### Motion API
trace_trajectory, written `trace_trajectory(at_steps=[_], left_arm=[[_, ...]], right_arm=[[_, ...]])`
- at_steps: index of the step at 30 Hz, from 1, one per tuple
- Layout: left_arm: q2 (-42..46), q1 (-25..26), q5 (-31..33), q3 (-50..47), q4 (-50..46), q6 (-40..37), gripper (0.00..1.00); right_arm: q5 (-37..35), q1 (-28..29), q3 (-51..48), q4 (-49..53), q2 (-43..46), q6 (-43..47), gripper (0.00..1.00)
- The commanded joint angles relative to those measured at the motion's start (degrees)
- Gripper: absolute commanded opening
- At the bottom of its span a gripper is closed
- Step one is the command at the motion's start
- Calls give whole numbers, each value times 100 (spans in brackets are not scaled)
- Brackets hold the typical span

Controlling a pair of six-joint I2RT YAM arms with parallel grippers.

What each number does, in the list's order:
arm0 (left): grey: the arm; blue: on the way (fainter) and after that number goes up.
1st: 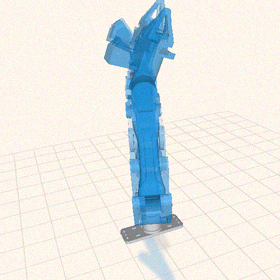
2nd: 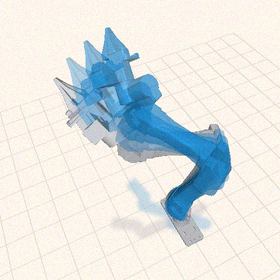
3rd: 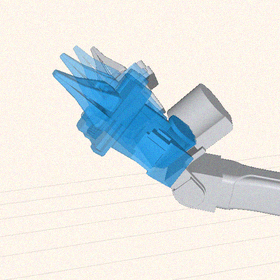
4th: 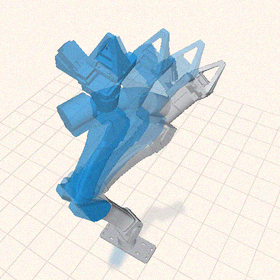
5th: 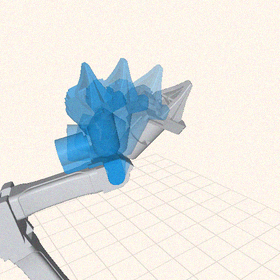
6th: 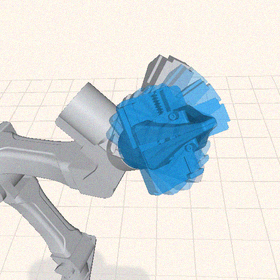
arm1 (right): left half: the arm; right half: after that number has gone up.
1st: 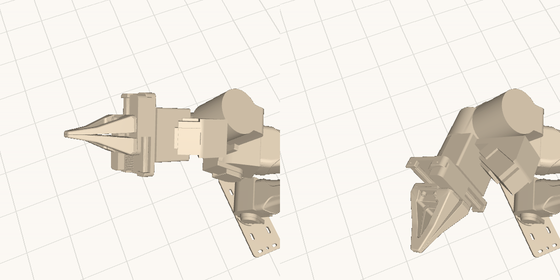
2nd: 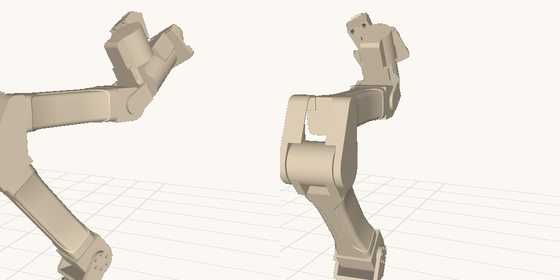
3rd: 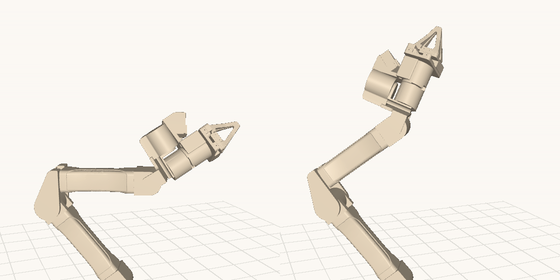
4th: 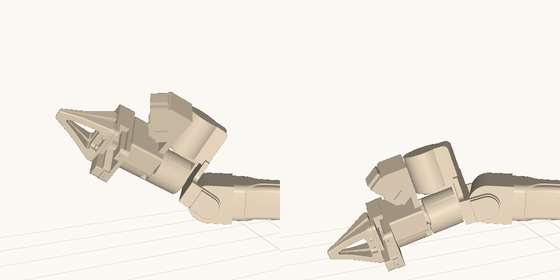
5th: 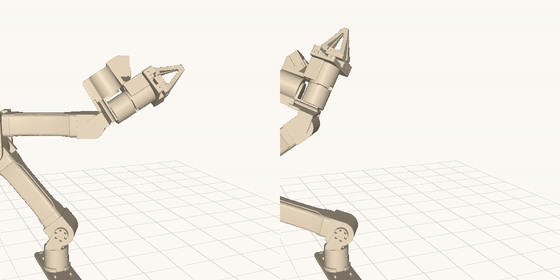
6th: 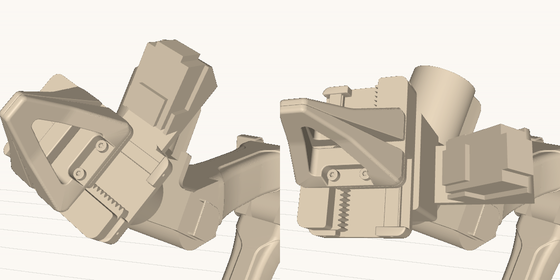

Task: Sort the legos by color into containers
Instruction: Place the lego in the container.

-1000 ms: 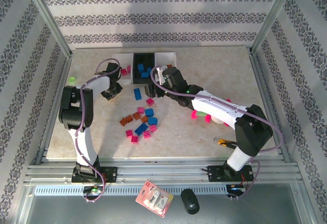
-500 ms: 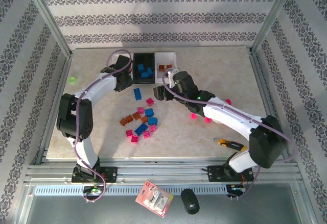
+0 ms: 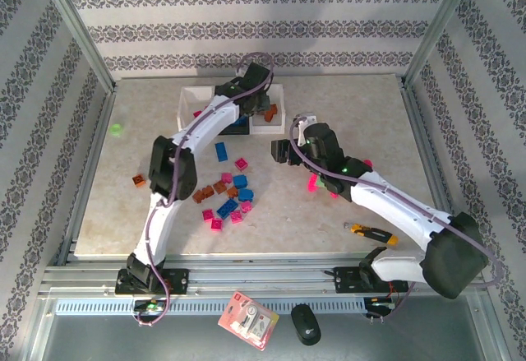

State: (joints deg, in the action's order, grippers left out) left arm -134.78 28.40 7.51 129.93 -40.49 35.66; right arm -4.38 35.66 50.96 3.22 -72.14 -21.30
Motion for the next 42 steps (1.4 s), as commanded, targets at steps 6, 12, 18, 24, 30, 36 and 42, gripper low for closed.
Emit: trace_trajectory(at_steps=[6,12,18,24,30,36,42], left_arm=[[-1349,-19,-178,2100,-1060,-437,30],[-968,-1,-207,2044,-1141,-575,62],[-155,49,4,1571,-1321,-938,87],[1292,67,93,-352,-881,-1131,100],[3204,71,408,-2992,-63,-946,99],[4662,76,791,-4832,85,-596,99],[5861,61,1083,-6184,-330,-173,99]], right_arm=[[-191,-136,-176,160,270,-112,79],[-111,-151,-127,172,233,-93,79],[61,-74,-70,62,20,-89,79],[95,156,18,-33,-298,-103,80],[167,445,222,-128,-682,-103,80],[301,586,700,-78,-1434,33,80],[435,707,1407,75,-2474,302,81]])
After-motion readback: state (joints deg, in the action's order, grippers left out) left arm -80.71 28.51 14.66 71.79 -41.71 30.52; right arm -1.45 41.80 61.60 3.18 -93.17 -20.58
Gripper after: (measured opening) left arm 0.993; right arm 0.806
